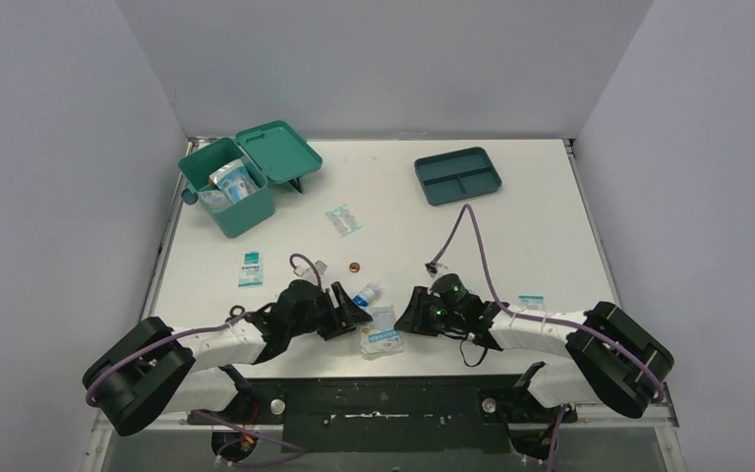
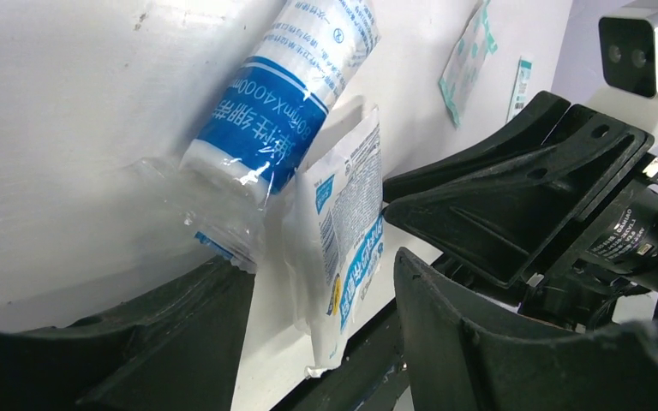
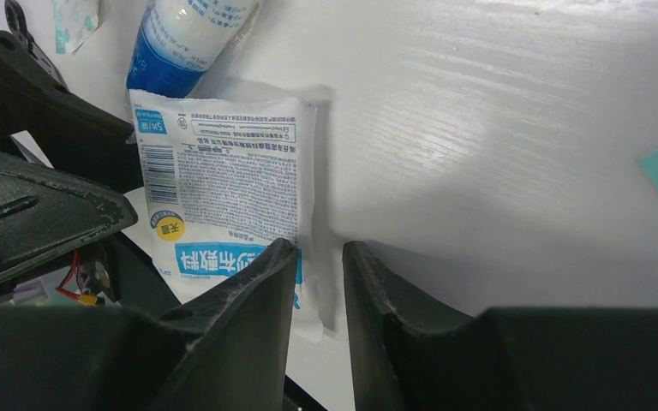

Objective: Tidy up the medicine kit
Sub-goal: Pick up the medical item at the center of the board.

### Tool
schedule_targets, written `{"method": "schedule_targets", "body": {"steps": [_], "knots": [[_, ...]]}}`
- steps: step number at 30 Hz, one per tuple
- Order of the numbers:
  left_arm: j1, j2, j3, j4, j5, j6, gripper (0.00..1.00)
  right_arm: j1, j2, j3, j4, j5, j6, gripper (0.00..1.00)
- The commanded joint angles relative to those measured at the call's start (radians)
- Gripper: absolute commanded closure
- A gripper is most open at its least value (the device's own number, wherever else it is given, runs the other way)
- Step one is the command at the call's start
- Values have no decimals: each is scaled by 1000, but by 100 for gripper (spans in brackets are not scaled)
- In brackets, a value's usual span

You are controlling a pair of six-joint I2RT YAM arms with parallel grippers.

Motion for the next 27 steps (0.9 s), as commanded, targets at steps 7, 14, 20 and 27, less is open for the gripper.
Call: {"method": "schedule_targets", "body": {"steps": [7, 14, 20, 27], "knots": [[-59, 50, 21, 137, -49, -13, 50, 9, -57, -52, 73, 7, 29, 73], [-91, 43, 73, 79, -68, 19, 72, 10, -99, -48, 39, 17, 26, 73], [-103, 22, 112, 28, -73, 55, 91, 10, -144, -35, -11, 39, 14, 72], [-117, 45, 128, 16, -80, 63, 88, 9, -165, -49, -15, 48, 15, 72]]}}
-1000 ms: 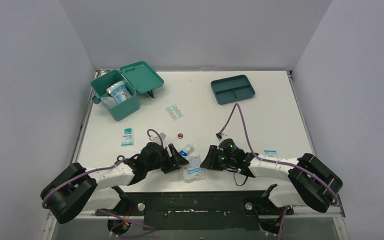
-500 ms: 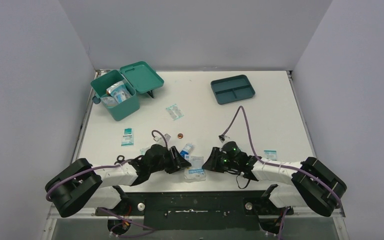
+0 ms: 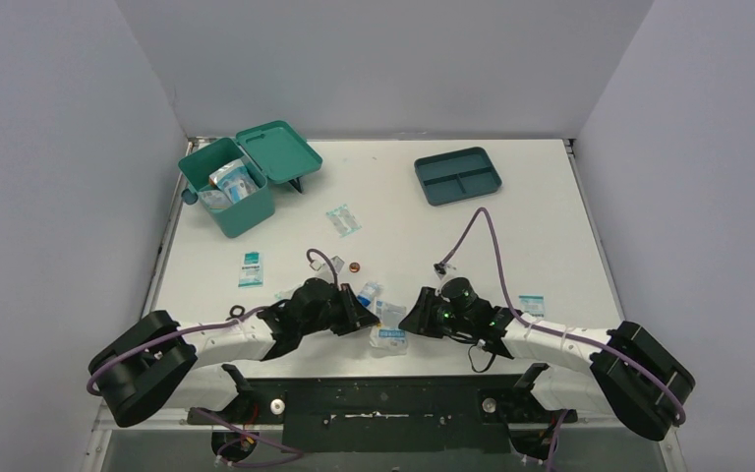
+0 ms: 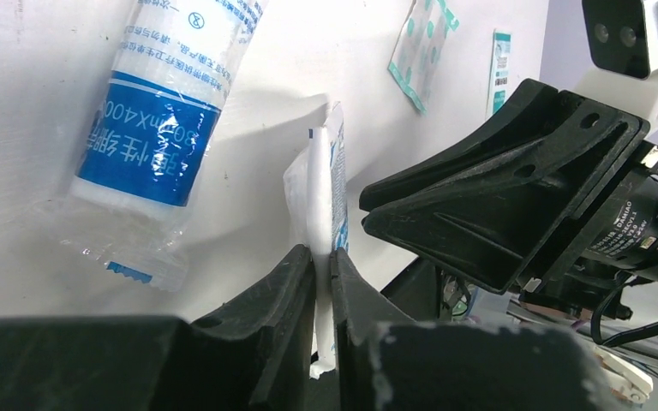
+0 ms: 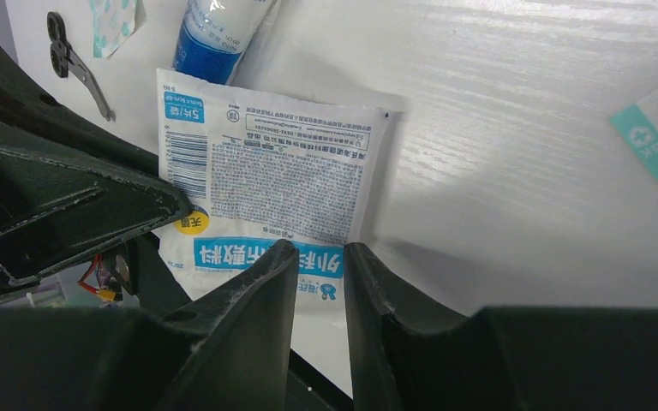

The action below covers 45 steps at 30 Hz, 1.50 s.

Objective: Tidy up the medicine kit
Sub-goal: Pick up the medical item at the center of the board.

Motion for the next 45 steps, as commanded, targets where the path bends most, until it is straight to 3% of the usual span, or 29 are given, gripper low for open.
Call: {"method": "schedule_targets", "body": {"steps": [1, 13, 20, 24, 28, 32, 37, 45], "knots": [[-14, 9, 42, 12, -15, 23, 86, 8, -25, 1, 19, 32, -12, 72], [-65, 126, 119, 51, -6, 47, 76, 7, -28, -17, 32, 39, -19, 72], [-72, 131, 151, 15, -10, 75, 99, 6, -105, -18, -35, 63, -18, 72], [-72, 85, 164, -54, -44, 101, 100, 5, -213, 28, -157, 103, -26, 71], [-69, 8, 196, -140, -84, 135, 100, 5, -327, 102, -296, 161, -26, 58], [-47, -66, 269, -266, -137, 200, 100, 4, -412, 160, -401, 220, -15, 29], [77, -123, 395, -440, -110, 315, 100, 5, -465, 210, -459, 243, -13, 1], [518, -137, 621, -660, 66, 518, 100, 7, -496, 259, -546, 293, -45, 0]]}}
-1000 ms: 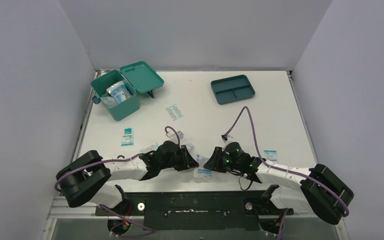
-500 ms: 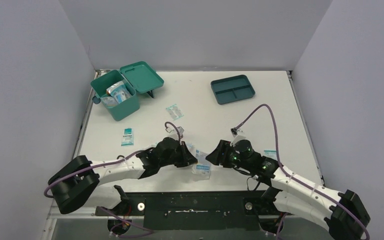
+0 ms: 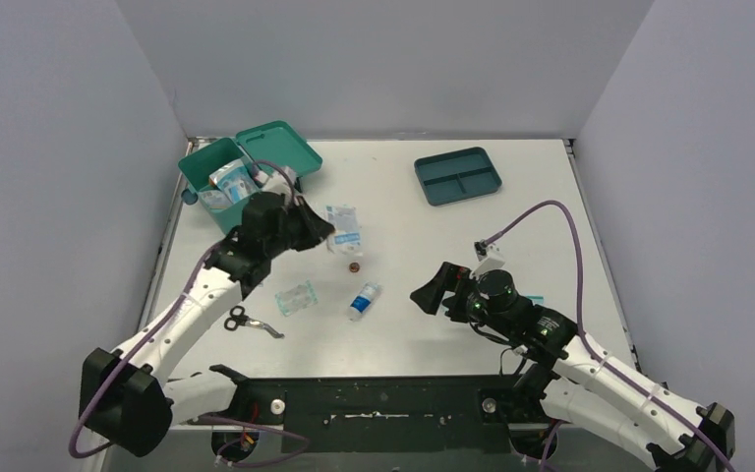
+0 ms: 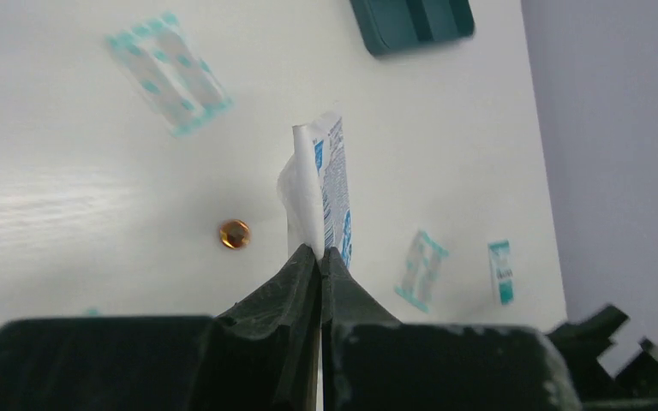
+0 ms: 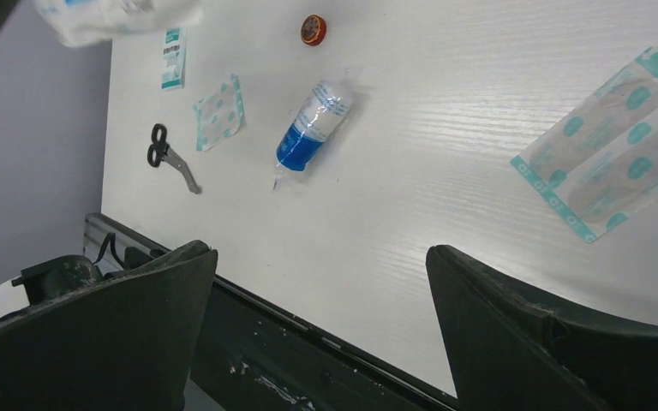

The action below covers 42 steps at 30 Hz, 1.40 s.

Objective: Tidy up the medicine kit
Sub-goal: Pick up the medical item at the center of the board, then place the medical item at the medicine box.

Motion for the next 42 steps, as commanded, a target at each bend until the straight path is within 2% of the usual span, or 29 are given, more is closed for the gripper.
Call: {"method": "schedule_targets", "body": {"steps": [1, 4, 8, 13, 18, 23, 32, 42], "knots": [[243, -5, 153, -158, 122, 165, 100, 7, -26, 69, -63, 72, -35, 0], [409, 55, 264, -222, 176, 231, 100, 7, -21, 100, -92, 90, -69, 0], [607, 147, 371, -223, 205, 267, 100, 7, -3, 139, -120, 114, -113, 0], [750, 284, 498, -229, 250, 280, 100, 7, 21, 160, -135, 120, -147, 0], [855, 382, 563, -174, 297, 271, 100, 7, 23, 164, -142, 134, -162, 0], [918, 466, 573, -59, 353, 216, 100, 6, 38, 182, -137, 144, -162, 0], [920, 617, 597, 38, 433, 155, 100, 6, 109, 205, -119, 148, -170, 0], [918, 709, 615, 112, 460, 106, 100, 6, 159, 195, -79, 143, -172, 0]]}}
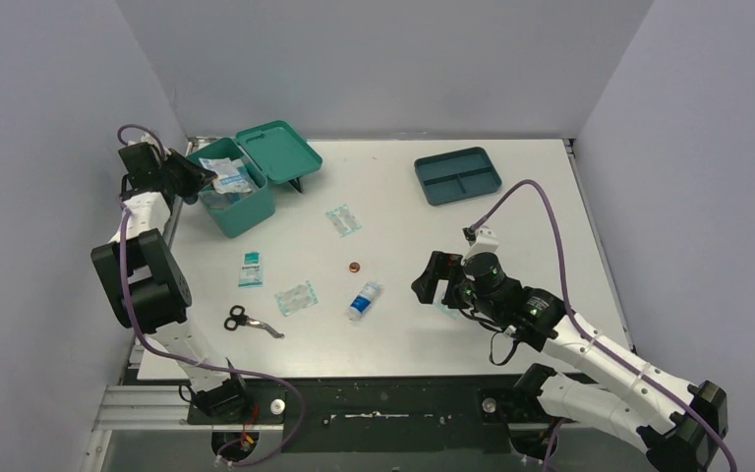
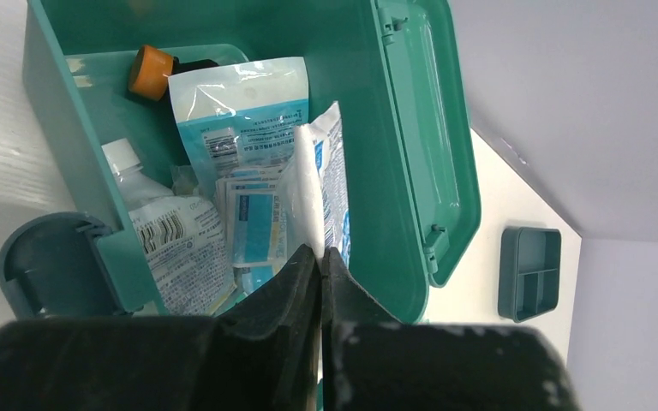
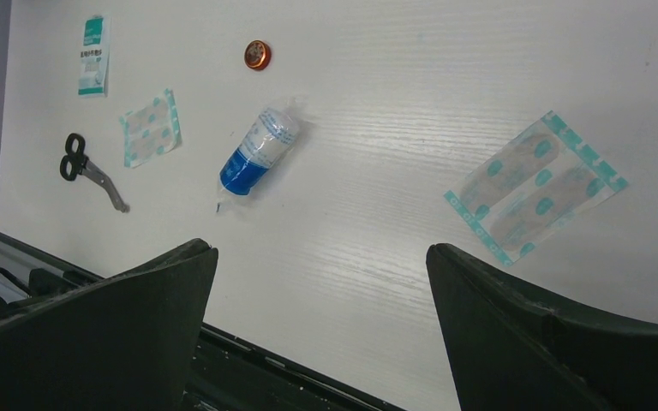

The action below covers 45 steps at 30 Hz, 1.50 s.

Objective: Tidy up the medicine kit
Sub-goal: Place the medical item at the medicine box, then adjust the medical item in the medicine box.

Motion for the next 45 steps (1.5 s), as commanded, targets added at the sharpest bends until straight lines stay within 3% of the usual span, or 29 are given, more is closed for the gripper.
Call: {"method": "schedule_targets", "body": {"steps": [1, 6, 11, 17, 22, 34, 42, 45], "knots": [[-1, 27, 61, 107, 57, -31, 100, 6, 17, 34, 45, 29, -15, 0], [-7, 36, 38, 129, 35, -33, 99, 4, 11, 33, 43, 42, -21, 0], [-10, 57, 59, 120, 43, -34, 91, 5, 9, 36, 41, 36, -24, 0], [-8, 54, 109, -26, -9, 25, 63, 4, 9, 51, 29, 36, -40, 0], [-7, 8, 135, -105, -102, 64, 48, 5, -3, 50, 26, 18, -32, 0], [-31, -19, 195, -222, -182, 139, 49, 7, -71, 48, -7, 47, 3, 0], [-88, 74, 283, -321, -289, 239, 80, 6, -59, 55, -19, 25, 12, 0], [-111, 113, 306, -343, -336, 262, 85, 6, -58, 52, -14, 21, 14, 0]]}}
